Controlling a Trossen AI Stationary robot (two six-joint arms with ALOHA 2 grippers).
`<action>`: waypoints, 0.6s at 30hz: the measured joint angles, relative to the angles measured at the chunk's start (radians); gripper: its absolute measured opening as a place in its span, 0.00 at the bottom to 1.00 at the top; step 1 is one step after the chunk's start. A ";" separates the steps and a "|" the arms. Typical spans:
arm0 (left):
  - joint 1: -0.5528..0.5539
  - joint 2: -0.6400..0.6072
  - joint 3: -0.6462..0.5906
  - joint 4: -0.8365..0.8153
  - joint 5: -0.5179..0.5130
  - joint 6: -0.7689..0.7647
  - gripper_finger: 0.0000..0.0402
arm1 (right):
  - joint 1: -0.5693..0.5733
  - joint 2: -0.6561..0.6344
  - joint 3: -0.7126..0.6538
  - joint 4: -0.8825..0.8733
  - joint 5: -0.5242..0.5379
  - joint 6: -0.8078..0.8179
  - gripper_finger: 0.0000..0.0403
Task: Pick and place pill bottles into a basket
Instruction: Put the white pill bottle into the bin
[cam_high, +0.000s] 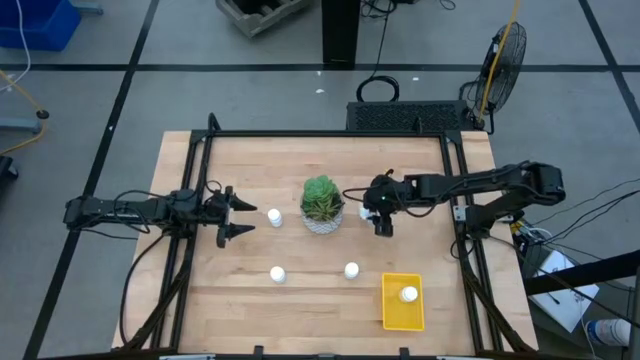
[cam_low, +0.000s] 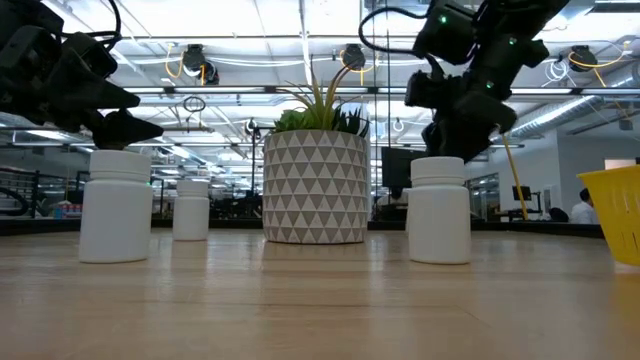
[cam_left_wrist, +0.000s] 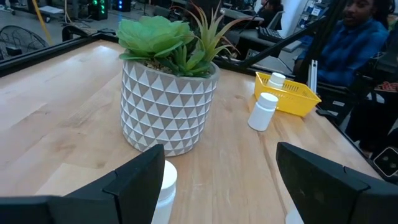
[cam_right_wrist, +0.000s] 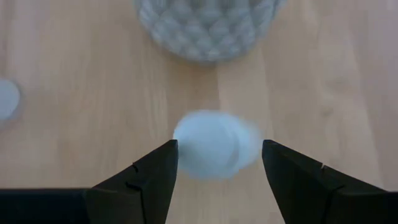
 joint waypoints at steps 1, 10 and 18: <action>0.000 0.000 0.000 0.000 0.000 0.000 0.77 | 0.000 0.001 -0.001 0.001 -0.007 0.007 0.57; 0.000 0.000 0.000 0.000 0.000 0.000 0.77 | 0.001 -0.006 0.001 0.030 -0.003 0.001 0.57; 0.000 0.000 0.000 0.000 0.000 0.005 0.77 | 0.000 -0.005 0.001 0.032 -0.003 -0.003 0.56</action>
